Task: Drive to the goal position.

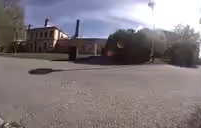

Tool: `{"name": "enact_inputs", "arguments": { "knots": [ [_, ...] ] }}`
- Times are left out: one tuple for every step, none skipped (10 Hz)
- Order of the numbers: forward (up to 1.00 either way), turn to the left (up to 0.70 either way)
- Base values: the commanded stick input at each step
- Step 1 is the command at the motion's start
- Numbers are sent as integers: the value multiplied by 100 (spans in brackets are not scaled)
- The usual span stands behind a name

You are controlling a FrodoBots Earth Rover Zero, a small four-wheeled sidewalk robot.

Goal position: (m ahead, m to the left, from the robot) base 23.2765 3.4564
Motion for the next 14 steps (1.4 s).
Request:
{"name": "enact_inputs", "arguments": {
  "knots": [
    [70,0],
    [70,0],
    [70,0],
    [70,0],
    [70,0],
    [70,0],
    [70,0],
    [70,0],
    [70,0],
    [70,0],
    [70,0],
    [70,0],
    [70,0],
    [70,0]
  ]
}}
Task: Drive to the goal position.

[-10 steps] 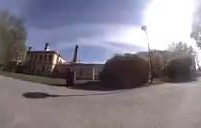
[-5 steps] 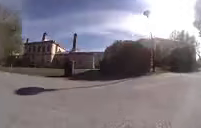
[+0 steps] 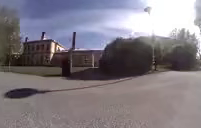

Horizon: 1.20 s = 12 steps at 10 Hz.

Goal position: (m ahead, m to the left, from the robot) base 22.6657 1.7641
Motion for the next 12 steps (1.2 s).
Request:
{"name": "enact_inputs", "arguments": {
  "knots": [
    [70,0],
    [70,0],
    [70,0],
    [70,0],
    [70,0],
    [70,0],
    [70,0],
    [70,0],
    [70,0],
    [70,0],
    [70,0],
    [70,0]
  ]
}}
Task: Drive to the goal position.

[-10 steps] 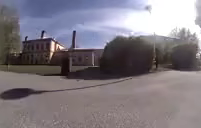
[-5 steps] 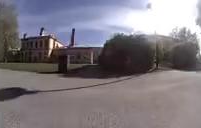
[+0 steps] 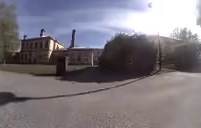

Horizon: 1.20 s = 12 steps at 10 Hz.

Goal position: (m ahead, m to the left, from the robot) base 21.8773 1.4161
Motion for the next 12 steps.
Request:
{"name": "enact_inputs", "arguments": {
  "knots": [
    [70,0],
    [70,0],
    [70,0],
    [70,0],
    [70,0],
    [70,0],
    [70,0],
    [70,5],
    [70,19],
    [70,31],
    [70,15],
    [70,0]
  ]
}}
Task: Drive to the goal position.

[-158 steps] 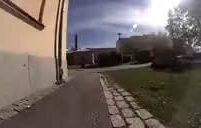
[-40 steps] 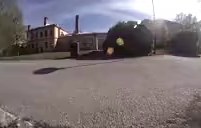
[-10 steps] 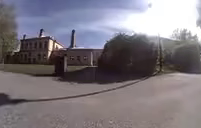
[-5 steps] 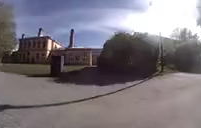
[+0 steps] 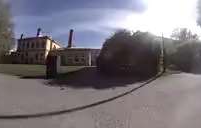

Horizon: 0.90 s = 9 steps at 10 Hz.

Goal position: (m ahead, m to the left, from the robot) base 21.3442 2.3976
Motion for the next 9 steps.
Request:
{"name": "enact_inputs", "arguments": {
  "knots": [
    [70,0],
    [70,0],
    [70,0],
    [70,8],
    [70,29],
    [70,35],
    [70,14],
    [70,0],
    [70,0]
  ]
}}
